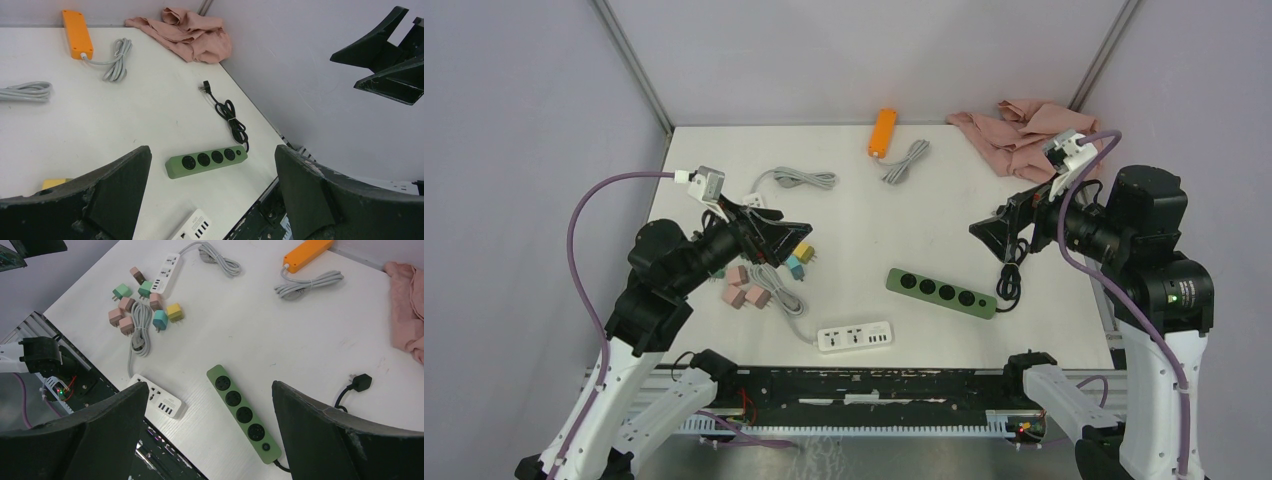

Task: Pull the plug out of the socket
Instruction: Reset both arms

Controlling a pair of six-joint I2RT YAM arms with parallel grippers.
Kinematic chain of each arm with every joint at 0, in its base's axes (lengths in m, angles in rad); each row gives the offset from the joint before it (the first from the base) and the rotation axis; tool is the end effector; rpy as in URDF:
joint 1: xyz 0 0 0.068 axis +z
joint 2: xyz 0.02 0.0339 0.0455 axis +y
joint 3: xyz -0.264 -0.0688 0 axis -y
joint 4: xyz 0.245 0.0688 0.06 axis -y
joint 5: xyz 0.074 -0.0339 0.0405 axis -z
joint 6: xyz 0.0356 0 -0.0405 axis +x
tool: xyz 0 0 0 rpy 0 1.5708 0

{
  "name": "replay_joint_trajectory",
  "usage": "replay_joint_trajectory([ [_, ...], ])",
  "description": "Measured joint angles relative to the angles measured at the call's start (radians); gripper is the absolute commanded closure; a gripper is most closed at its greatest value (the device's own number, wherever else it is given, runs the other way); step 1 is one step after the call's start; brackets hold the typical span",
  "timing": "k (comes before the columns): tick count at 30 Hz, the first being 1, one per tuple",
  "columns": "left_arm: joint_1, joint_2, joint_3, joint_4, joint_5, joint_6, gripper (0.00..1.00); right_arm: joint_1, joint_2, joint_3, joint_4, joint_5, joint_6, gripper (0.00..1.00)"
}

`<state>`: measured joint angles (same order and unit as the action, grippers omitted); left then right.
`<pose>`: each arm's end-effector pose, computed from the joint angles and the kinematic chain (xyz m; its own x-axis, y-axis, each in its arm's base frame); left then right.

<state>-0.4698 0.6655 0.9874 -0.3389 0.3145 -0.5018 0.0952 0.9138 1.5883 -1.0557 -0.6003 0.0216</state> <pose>0.1141 -0.0703 0.4091 -0.3530 -0.3338 -0.8741 0.6119 0.6243 -0.4855 0.1062 0.0303 0.4839 -0.3832 -0.0187 -0.9235 -0.5923 0.7722 0.2302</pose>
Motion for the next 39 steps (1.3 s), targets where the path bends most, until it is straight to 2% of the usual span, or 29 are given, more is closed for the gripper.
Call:
replay_joint_trajectory([
  [39, 0.0, 0.012, 0.013, -0.019, 0.0, 0.003, 0.01, -0.005, -0.011, 0.0, 0.0, 0.024, -0.005, 0.01],
])
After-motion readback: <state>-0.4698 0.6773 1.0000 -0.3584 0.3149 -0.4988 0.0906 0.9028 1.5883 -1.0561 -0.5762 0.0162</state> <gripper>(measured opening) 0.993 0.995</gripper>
